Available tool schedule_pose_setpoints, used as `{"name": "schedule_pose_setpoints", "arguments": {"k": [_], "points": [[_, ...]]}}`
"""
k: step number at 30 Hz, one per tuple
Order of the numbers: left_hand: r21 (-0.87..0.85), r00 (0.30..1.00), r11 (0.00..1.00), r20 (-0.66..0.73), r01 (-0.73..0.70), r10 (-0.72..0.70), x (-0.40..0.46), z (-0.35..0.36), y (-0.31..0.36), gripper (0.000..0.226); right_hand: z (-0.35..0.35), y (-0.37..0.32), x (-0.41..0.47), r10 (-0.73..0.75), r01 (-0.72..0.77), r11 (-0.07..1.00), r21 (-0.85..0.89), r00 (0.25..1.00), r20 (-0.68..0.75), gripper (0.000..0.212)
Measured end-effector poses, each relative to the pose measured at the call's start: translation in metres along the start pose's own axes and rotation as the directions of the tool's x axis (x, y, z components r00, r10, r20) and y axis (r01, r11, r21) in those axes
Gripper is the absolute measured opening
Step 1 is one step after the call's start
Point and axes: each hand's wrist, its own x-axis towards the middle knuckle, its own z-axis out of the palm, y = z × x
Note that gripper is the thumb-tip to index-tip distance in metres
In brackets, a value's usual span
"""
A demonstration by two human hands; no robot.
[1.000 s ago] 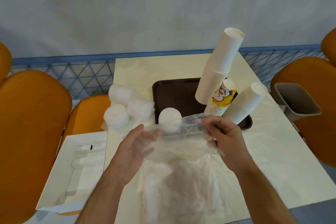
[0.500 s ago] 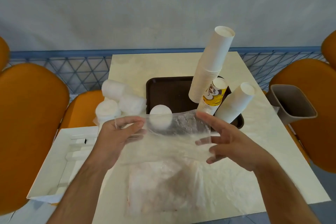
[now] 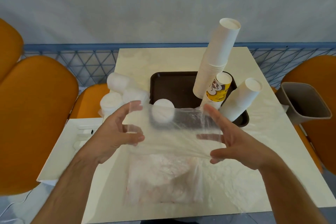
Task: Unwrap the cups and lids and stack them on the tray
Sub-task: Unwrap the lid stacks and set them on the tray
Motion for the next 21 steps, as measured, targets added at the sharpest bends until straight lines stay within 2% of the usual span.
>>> {"name": "schedule_pose_setpoints", "arguments": {"k": [3,6,8,13,15,16,17,19,21], "points": [[0.050,0.997,0.999,0.073,0.020,-0.024,-0.002,-0.001,-0.001,0.098,-0.004,0.000,0.000,-0.005,0.006,0.999,0.037,1.000,-0.029,0.120],[-0.015,0.994,1.000,0.104,0.011,-0.009,-0.003,-0.001,-0.006,0.104,0.003,0.002,0.008,-0.003,0.016,0.998,0.061,0.978,-0.207,0.092],[-0.073,0.997,0.997,0.072,-0.001,0.006,-0.004,0.001,-0.009,0.096,0.008,0.007,0.013,-0.010,0.018,0.999,0.027,0.963,-0.270,0.089],[-0.169,0.998,0.985,0.059,-0.014,0.025,-0.011,0.006,-0.025,0.062,0.012,0.022,0.014,-0.038,0.056,0.994,0.092,0.981,-0.191,0.107],[-0.196,0.997,0.981,0.071,0.009,0.005,-0.013,0.011,-0.031,0.061,0.010,0.024,0.014,-0.027,0.046,0.993,0.110,0.986,-0.164,0.102],[-0.209,0.997,0.978,0.071,0.011,0.004,-0.013,0.014,-0.033,0.063,0.011,0.023,0.014,-0.005,0.020,0.996,0.086,0.986,-0.166,0.093],[-0.216,0.998,0.976,0.067,0.003,0.012,-0.013,0.015,-0.035,0.066,0.011,0.022,0.016,0.010,-0.004,0.999,0.032,0.979,-0.205,0.081],[-0.206,0.998,0.978,0.052,-0.030,0.041,-0.013,0.017,-0.036,0.070,0.012,0.022,0.023,-0.022,-0.005,0.997,-0.071,0.929,-0.369,0.060],[-0.191,0.997,0.980,0.045,-0.054,0.064,-0.014,0.015,-0.035,0.071,0.012,0.025,0.028,-0.029,0.019,0.999,-0.027,0.888,-0.460,0.064]]}}
